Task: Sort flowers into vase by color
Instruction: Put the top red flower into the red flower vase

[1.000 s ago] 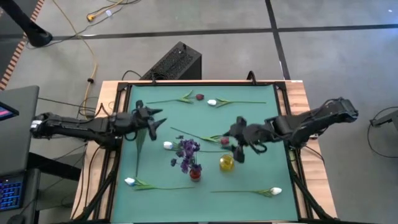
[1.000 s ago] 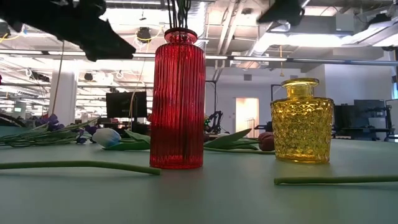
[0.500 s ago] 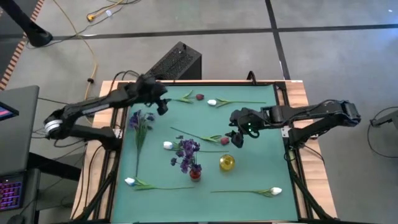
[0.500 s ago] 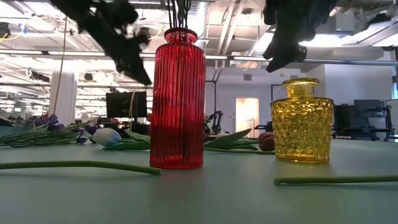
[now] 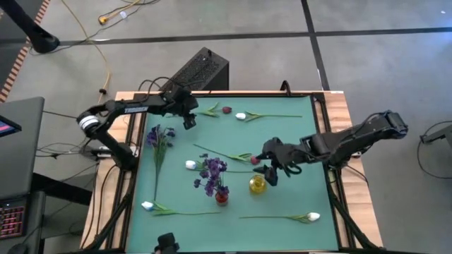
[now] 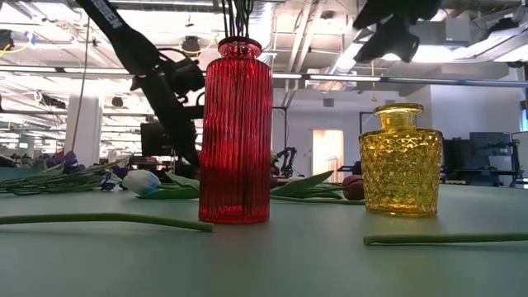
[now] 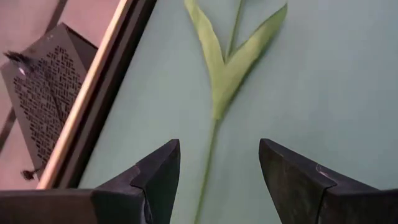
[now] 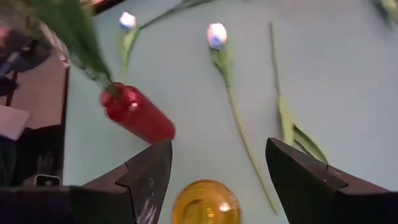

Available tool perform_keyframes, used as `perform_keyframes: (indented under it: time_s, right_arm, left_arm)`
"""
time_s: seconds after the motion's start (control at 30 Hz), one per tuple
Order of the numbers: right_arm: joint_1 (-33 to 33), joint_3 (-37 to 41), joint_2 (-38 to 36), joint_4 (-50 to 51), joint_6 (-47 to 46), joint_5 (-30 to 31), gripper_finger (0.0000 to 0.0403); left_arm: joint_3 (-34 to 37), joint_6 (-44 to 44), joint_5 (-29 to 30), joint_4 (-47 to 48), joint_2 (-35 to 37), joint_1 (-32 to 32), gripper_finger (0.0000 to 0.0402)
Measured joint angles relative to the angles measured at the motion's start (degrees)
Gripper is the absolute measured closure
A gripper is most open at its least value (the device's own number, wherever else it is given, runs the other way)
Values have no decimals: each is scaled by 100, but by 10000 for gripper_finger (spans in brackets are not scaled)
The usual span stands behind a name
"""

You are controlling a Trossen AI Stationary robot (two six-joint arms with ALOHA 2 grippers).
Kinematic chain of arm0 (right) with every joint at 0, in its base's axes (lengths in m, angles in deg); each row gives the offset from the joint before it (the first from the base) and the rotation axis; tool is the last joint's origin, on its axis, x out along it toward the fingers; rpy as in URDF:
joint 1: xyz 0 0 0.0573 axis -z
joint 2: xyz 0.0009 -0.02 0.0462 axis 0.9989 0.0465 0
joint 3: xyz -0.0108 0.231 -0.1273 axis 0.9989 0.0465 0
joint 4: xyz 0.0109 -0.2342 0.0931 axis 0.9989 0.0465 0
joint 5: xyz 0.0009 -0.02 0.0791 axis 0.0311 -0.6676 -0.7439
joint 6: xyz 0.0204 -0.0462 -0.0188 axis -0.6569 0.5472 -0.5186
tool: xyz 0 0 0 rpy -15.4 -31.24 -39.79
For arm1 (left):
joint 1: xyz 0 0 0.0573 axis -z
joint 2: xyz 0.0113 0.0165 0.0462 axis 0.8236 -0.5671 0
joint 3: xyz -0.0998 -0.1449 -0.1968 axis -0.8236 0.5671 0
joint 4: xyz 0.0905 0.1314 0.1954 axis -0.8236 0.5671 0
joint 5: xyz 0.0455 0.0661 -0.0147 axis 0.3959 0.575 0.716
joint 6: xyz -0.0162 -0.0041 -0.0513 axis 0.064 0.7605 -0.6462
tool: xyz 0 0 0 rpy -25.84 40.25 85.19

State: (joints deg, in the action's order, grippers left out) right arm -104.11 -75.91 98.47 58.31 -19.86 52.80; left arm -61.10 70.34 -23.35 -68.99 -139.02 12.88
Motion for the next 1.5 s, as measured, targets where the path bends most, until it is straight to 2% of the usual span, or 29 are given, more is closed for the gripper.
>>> perform_keyframes:
  time_s: [0.13, 0.23, 0.47, 0.6, 0.8, 0.93, 1.03, 1.17, 1.37, 1.5]
  right_arm:
    - [-412, 0, 0, -129, -450, 254, 117]
    - [-789, 0, 58, -249, -811, 705, 117]
    - [-1654, -9, 361, -554, -1299, 1537, 117]
    - [-2030, -7, 748, -959, -1549, 1937, 117]
    - [-2396, -2, 1467, -1743, -1522, 2081, 117]
    - [-2422, -2, 1748, -1970, -1508, 2100, 117]
    - [-2421, -2, 1853, -2002, -1506, 2099, 117]
    - [-2421, -4, 1875, -2024, -1330, 2092, 117]
    - [-2540, -4, 1875, -2034, -1112, 2088, 117]
    - [-2725, -4, 1875, -2049, -1112, 2083, 117]
  left_arm:
    - [-73, 214, -257, 25, -259, -45, 194]
    - [-102, 397, -420, 17, -442, -105, 194]
    - [-112, 639, -140, -344, -679, -349, 194]
    - [-113, 665, -520, -294, -717, -497, 194]
    - [-129, 633, -539, -164, -1027, -584, 194]
    - [-172, 458, -410, -44, -1178, -564, 194]
    - [-284, 291, -548, 174, -1205, -573, 199]
    - [-474, 70, -592, 507, -1220, -567, 245]
    - [-776, -369, -573, 1017, -1244, -564, 376]
    - [-845, -577, -839, 1264, -1088, -570, 392]
